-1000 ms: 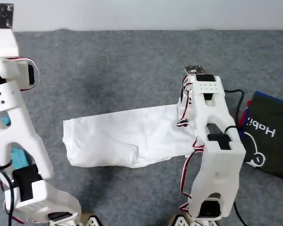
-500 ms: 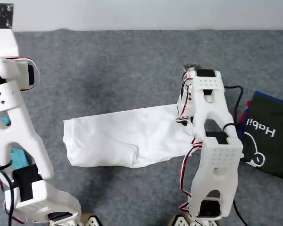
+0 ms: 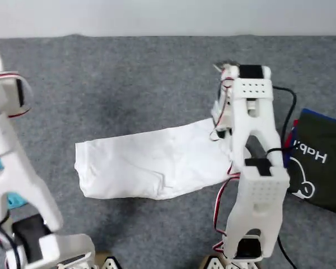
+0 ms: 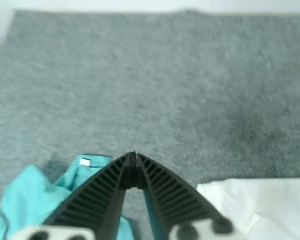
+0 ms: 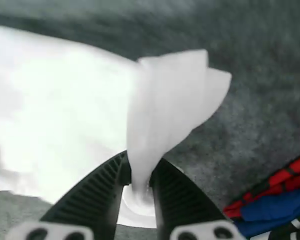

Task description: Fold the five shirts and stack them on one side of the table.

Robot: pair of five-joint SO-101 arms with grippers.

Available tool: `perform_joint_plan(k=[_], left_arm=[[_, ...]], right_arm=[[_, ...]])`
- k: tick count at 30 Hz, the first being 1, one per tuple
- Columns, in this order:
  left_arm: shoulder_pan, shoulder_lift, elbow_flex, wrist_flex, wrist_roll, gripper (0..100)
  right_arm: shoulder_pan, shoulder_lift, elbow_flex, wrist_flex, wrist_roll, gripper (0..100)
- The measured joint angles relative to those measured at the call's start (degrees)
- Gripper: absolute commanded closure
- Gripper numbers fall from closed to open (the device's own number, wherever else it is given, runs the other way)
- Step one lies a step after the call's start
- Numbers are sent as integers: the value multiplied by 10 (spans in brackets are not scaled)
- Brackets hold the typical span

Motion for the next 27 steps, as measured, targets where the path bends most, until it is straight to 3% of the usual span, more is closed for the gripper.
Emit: perform_joint_plan(k=[11,18,27], left_arm=[[-89,-86,7,0,0,994],[-98,-162,113,0,0,994],[-101,-303,246,0,0,994]], right_arm=[[-202,-149,52,0,-11,989],[-342,-150,52,-11,-15,989],[-425,-100,52,-34,-16,988]])
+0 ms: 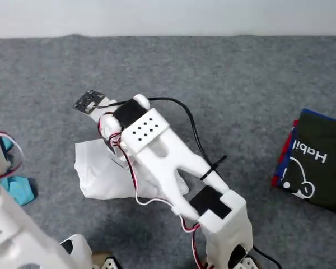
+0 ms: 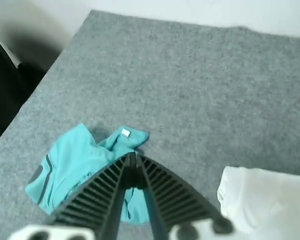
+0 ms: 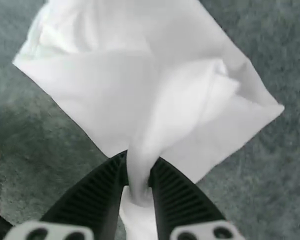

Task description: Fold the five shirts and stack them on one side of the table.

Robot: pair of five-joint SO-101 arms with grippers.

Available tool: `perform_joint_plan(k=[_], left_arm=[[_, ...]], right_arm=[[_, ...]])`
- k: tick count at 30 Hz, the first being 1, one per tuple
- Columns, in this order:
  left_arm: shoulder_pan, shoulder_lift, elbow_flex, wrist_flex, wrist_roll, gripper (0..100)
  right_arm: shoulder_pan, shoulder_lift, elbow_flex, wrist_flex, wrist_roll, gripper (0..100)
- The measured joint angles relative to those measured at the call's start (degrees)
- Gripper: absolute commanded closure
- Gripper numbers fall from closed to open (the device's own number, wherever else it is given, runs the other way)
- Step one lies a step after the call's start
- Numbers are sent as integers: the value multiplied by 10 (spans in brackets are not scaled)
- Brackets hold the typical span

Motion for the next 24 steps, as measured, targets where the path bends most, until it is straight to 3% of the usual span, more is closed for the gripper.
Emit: perform_joint_plan(k=[11,24], left_arm=[[-93,-107,123,-27,-1,994],[-98,-201,151,-27,-1,994]], right_arm=[[-31,0,-63,-6,-24,988],[-62,90,-63,-105,-24,988]])
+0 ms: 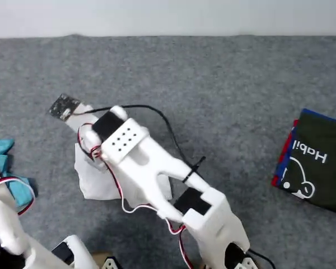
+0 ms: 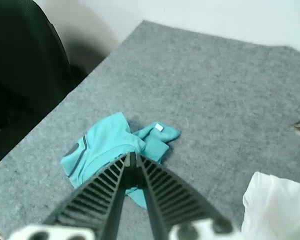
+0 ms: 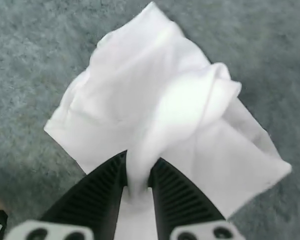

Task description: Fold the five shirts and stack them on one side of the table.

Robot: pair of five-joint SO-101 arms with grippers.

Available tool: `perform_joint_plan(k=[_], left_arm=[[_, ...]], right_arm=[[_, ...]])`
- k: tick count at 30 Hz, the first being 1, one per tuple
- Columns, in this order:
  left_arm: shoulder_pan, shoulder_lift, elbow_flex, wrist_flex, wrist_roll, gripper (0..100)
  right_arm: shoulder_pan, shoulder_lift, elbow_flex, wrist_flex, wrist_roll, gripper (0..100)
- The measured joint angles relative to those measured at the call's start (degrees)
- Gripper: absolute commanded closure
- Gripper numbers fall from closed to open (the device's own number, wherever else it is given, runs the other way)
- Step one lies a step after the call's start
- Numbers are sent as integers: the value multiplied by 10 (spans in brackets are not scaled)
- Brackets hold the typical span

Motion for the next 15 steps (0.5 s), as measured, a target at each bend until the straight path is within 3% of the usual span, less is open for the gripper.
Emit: perform_joint_plan(k=[12,15], left_arm=[[0,-113,114,-11,0,994],[1,-139,152,-28,0,994]], right_arm=[[-17,18,0,-52,31,985],[-17,18,0,-52,37,916]])
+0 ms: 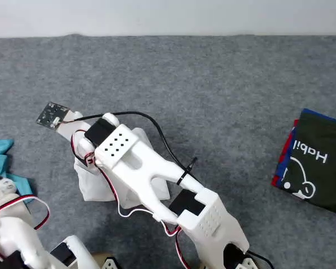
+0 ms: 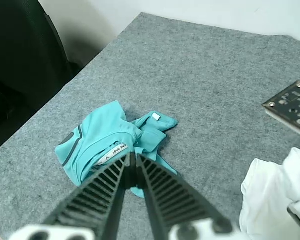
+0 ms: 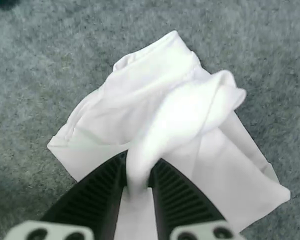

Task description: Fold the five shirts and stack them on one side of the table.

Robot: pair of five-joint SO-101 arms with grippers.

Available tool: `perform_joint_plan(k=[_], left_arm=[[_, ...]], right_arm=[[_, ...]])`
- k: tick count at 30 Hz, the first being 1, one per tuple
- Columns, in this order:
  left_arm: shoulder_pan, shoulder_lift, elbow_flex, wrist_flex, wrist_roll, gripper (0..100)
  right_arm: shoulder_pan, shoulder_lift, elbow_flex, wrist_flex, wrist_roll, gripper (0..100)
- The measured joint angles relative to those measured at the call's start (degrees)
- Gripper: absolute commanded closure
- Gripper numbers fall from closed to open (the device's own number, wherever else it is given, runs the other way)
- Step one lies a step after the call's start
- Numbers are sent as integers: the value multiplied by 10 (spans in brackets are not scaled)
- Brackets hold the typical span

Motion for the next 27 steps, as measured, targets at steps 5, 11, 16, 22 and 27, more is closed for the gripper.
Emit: perform_joint_plan(k=[5,11,16,22,27], left_arm=[[0,-46,27,-11,0,994],[0,-76,27,-13,0,994],[0,-80,44,-13,0,994],[0,-80,45,-13,0,994],[0,-80,45,-11,0,994]], right_arm=[[0,0,0,-5,0,808],[-1,33,-68,-12,0,810],[0,66,-134,-3,0,812],[0,69,-225,95,0,882],[28,69,-284,183,3,989]])
